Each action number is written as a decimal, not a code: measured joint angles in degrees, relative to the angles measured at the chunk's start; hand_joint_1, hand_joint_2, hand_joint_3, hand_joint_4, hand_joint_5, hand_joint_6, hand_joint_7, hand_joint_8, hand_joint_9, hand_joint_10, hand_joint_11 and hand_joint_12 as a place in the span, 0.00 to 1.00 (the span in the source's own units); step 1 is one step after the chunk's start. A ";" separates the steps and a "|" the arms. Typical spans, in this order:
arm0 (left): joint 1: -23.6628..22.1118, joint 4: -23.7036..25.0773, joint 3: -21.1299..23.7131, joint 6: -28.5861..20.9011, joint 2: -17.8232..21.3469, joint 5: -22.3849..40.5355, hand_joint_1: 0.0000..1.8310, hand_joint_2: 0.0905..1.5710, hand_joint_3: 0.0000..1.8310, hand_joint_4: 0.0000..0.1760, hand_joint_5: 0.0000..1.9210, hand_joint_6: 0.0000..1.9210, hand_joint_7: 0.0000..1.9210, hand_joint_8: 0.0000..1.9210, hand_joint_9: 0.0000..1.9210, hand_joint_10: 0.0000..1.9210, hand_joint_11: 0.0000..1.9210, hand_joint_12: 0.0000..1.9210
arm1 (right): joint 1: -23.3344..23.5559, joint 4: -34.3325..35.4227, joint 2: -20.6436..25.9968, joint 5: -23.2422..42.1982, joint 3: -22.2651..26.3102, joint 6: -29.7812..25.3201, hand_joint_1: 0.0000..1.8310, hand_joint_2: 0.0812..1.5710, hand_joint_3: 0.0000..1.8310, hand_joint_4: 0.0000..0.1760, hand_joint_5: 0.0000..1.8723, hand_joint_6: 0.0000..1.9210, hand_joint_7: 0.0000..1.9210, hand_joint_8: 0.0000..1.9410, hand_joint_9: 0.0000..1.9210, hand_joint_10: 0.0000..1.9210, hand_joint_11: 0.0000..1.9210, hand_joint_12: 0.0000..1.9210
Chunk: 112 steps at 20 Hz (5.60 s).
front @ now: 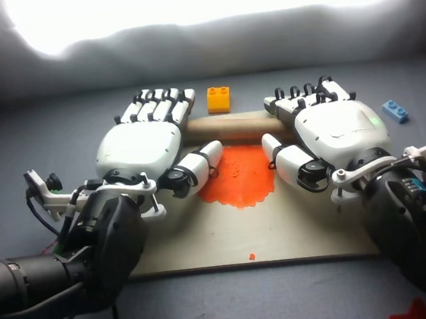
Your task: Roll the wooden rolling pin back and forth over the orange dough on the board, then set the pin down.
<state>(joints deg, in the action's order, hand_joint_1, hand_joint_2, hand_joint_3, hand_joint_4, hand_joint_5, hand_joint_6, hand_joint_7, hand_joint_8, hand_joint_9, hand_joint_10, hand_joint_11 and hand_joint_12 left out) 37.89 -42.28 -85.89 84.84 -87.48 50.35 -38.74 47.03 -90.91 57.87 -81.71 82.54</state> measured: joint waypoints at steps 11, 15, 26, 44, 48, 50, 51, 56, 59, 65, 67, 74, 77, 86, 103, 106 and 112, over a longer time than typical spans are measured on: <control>-1.11 -0.17 0.85 1.07 0.02 -1.16 0.00 0.96 0.00 0.00 0.13 0.00 0.17 0.00 0.14 0.00 0.00 0.21 | 0.00 0.13 0.00 0.26 0.00 0.00 0.00 1.00 0.08 0.00 0.22 0.02 0.25 0.00 0.21 0.03 0.00 0.60; -1.22 0.04 0.98 1.25 0.02 -1.53 0.00 0.96 0.00 0.00 0.12 0.00 0.16 0.00 0.12 0.00 0.00 0.20 | 0.04 0.15 -0.09 0.46 0.00 0.00 0.00 1.00 0.09 0.00 0.22 0.01 0.24 0.00 0.21 0.03 0.00 0.59; -1.36 0.00 0.96 0.92 0.02 -2.08 0.00 0.95 0.00 0.00 0.13 0.00 0.18 0.00 0.16 0.01 0.00 0.34 | 0.02 0.35 -0.17 0.66 0.02 0.00 0.00 1.00 0.04 0.00 0.19 0.00 0.21 0.00 0.20 0.02 0.00 0.57; -1.77 -0.22 0.96 0.79 0.15 -3.26 0.00 0.95 0.00 0.00 0.13 0.00 0.18 0.00 0.16 0.00 0.00 0.26 | -0.85 0.72 -0.11 2.84 2.23 0.68 0.00 1.00 0.08 0.00 0.20 0.01 0.22 0.00 0.20 0.01 0.00 0.56; -1.77 -0.17 0.98 0.83 0.22 -3.67 0.00 0.96 0.00 0.00 0.14 0.00 0.17 0.00 0.13 0.00 0.00 0.23 | -1.49 0.42 0.22 4.07 2.99 1.16 0.00 1.00 0.08 0.00 0.20 0.01 0.23 0.00 0.20 0.01 0.00 0.56; -1.77 -0.37 1.53 1.27 0.66 -4.09 0.00 0.96 0.00 0.00 0.14 0.00 0.17 0.00 0.13 0.00 0.00 0.21 | -2.03 -0.24 0.46 4.46 3.39 1.22 0.00 1.00 0.07 0.00 0.19 0.01 0.22 0.00 0.20 0.01 0.00 0.55; -1.77 -0.39 1.68 1.51 0.85 -4.24 0.00 0.96 0.00 0.00 0.13 0.00 0.16 0.00 0.12 0.00 0.00 0.20 | -2.27 -0.42 0.61 4.74 3.54 1.25 0.00 1.00 0.07 0.00 0.19 0.01 0.22 0.00 0.19 0.01 0.00 0.55; -1.84 -1.38 3.19 2.95 2.03 -4.83 0.00 0.96 0.00 0.00 0.14 0.00 0.19 0.01 0.15 0.01 0.00 0.24 | -2.93 -1.20 1.05 5.70 3.91 1.27 0.00 1.00 0.07 0.00 0.20 0.01 0.23 0.00 0.21 0.02 0.00 0.55; -1.81 -1.68 4.02 3.43 2.58 -4.98 0.00 0.95 0.00 0.00 0.13 0.00 0.17 0.00 0.14 0.00 0.00 0.23 | -2.97 -1.14 1.20 5.75 3.91 1.29 0.00 1.00 0.07 0.00 0.19 0.00 0.22 0.00 0.20 0.01 0.00 0.54; -1.51 -1.73 6.08 3.67 3.21 -4.61 0.00 0.95 0.00 0.00 0.13 0.00 0.18 0.00 0.15 0.01 0.00 0.28 | -3.17 -1.33 1.27 6.38 4.44 1.33 0.00 1.00 0.07 0.00 0.20 0.01 0.22 0.00 0.20 0.01 0.00 0.57; -1.16 -1.64 7.15 4.00 3.87 -4.46 0.00 0.96 0.00 0.00 0.14 0.00 0.18 0.00 0.15 0.00 0.00 0.26 | -3.39 -1.46 1.33 6.67 4.61 1.36 0.00 1.00 0.05 0.00 0.19 0.00 0.22 0.00 0.20 0.01 0.00 0.58; 0.39 -1.36 8.94 3.10 4.55 -1.36 0.00 0.96 0.00 0.00 0.13 0.00 0.17 0.00 0.14 0.00 0.00 0.23 | -3.80 -1.64 1.55 7.74 5.27 1.70 0.00 1.00 0.05 0.00 0.20 0.01 0.23 0.00 0.20 0.01 0.00 0.57; 1.07 -1.22 9.44 2.27 4.81 0.20 0.00 0.96 0.00 0.00 0.13 0.00 0.17 0.00 0.15 0.00 0.00 0.25 | -3.80 -1.60 1.55 7.78 5.38 1.70 0.00 1.00 0.05 0.00 0.19 0.00 0.21 0.00 0.19 0.00 0.00 0.55; 3.15 1.38 10.97 0.26 5.07 4.31 0.00 0.96 0.00 0.00 0.13 0.00 0.19 0.00 0.16 0.00 0.00 0.26 | -3.76 -2.58 1.18 7.06 5.38 1.70 0.00 1.00 0.07 0.00 0.19 0.00 0.21 0.00 0.18 0.00 0.00 0.54; 4.81 1.16 15.17 0.68 7.21 5.40 0.00 0.96 0.00 0.00 0.13 0.00 0.19 0.00 0.15 0.00 0.00 0.25 | -3.28 -2.91 0.04 7.82 7.13 3.52 0.00 1.00 0.06 0.00 0.20 0.00 0.22 0.00 0.19 0.01 0.00 0.57; 4.85 1.16 15.28 0.74 7.30 5.38 0.00 0.96 0.00 0.00 0.13 0.00 0.19 0.00 0.16 0.00 0.00 0.26 | -3.34 -2.86 0.00 8.24 7.41 3.67 0.00 1.00 0.06 0.00 0.20 0.01 0.22 0.00 0.19 0.01 0.00 0.56; 4.85 1.16 16.15 0.96 7.80 5.18 0.00 0.96 0.00 0.00 0.13 0.00 0.19 0.00 0.15 0.00 0.00 0.25 | -3.80 -2.93 0.00 9.31 8.50 4.26 0.00 1.00 0.06 0.00 0.21 0.01 0.23 0.00 0.20 0.01 0.00 0.56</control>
<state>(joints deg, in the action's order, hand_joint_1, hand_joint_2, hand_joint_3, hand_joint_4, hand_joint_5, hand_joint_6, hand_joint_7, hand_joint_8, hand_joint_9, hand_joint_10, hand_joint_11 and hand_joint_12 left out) 42.74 -41.12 -69.73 85.80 -79.68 55.53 -42.54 44.10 -90.91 67.18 -73.21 86.80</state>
